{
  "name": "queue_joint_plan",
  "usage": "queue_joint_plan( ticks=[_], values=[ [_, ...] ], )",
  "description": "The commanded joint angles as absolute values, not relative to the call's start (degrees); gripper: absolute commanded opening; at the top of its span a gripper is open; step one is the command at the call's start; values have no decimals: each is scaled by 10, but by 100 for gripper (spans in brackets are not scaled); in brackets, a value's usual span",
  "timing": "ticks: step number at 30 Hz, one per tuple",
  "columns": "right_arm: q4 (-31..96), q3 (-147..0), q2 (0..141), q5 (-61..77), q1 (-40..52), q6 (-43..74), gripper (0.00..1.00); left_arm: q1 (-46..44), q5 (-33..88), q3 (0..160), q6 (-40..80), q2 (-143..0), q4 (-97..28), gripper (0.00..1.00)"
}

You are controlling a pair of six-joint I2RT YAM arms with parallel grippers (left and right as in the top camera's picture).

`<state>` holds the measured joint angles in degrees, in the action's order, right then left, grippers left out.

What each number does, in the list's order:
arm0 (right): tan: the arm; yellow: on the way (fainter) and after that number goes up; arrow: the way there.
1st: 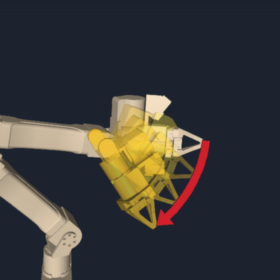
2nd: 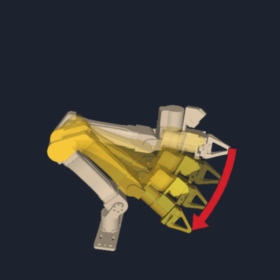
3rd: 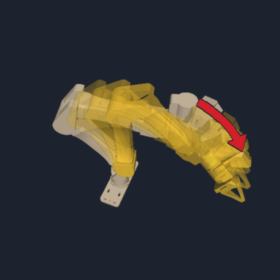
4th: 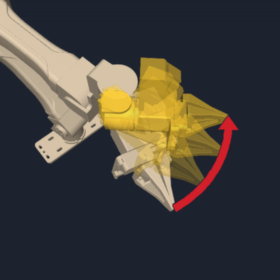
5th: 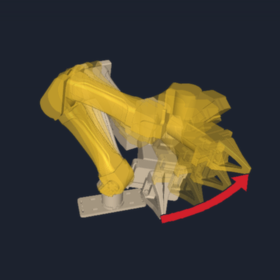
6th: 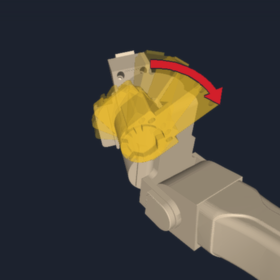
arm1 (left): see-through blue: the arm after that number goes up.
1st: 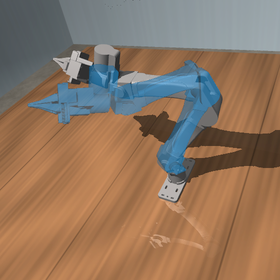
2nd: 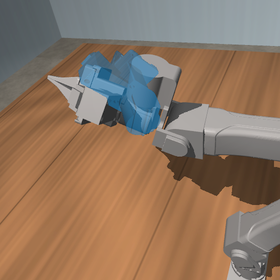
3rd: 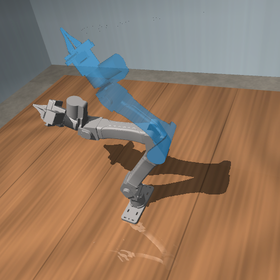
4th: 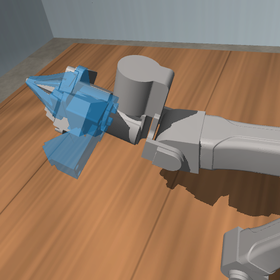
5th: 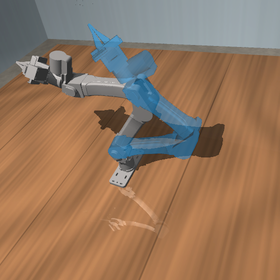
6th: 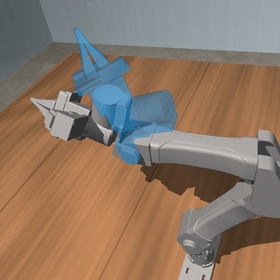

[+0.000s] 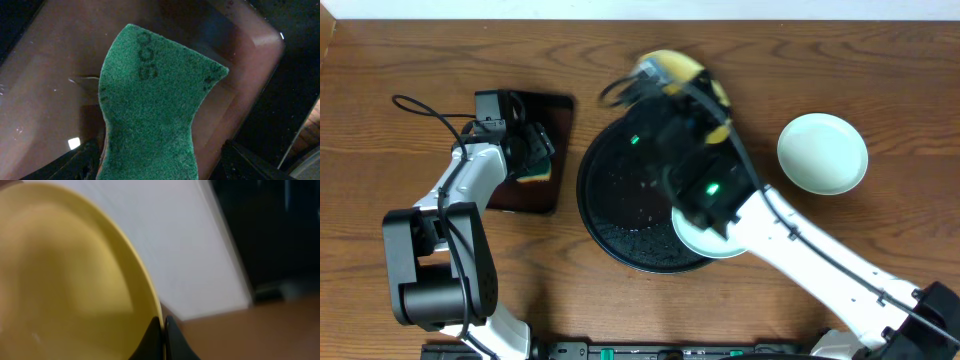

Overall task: Clean dirty plates on tray and stack at the side
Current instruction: 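Carry the yellow plate right and stack it on the cleaned pale green plate, then release the yellow plate and move the right gripper to the sauce-stained plate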

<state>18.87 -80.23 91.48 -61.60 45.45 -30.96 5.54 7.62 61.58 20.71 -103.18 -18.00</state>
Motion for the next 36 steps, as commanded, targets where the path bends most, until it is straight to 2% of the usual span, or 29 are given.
queue_joint_plan(
  ticks=[1, 4, 6, 7, 9, 11, 15, 19, 23, 36],
  values=[
    [307, -809, 908, -525, 357, 5, 1, 58, 79, 618, 202, -1031, -181, 78],
    [393, -809, 890, -279, 234, 124, 1, 58, 79, 618, 202, -1031, -181, 79],
    [406, -809, 882, -178, 170, 151, 1, 58, 79, 618, 202, -1031, -181, 78],
    [414, -809, 876, -77, 102, 163, 1, 58, 79, 618, 202, -1031, -181, 79],
    [427, -809, 875, 12, 21, 174, 1, 58, 79, 618, 202, -1031, -181, 78],
    [451, -808, 875, 61, -62, 178, 1, 58, 79, 618, 202, -1031, -181, 78],
    [497, -808, 875, 61, -167, 184, 1, 58, 79, 618, 202, -1031, -181, 78],
    [513, -800, 875, 61, -222, 185, 1, 58, 79, 618, 202, -1031, -181, 78],
    [499, -770, 876, 61, -236, 187, 1, 58, 79, 618, 202, -1031, -181, 78],
    [307, -603, 878, 44, -236, 249, 1, 58, 79, 618, 202, -1031, -181, 79]
  ],
)
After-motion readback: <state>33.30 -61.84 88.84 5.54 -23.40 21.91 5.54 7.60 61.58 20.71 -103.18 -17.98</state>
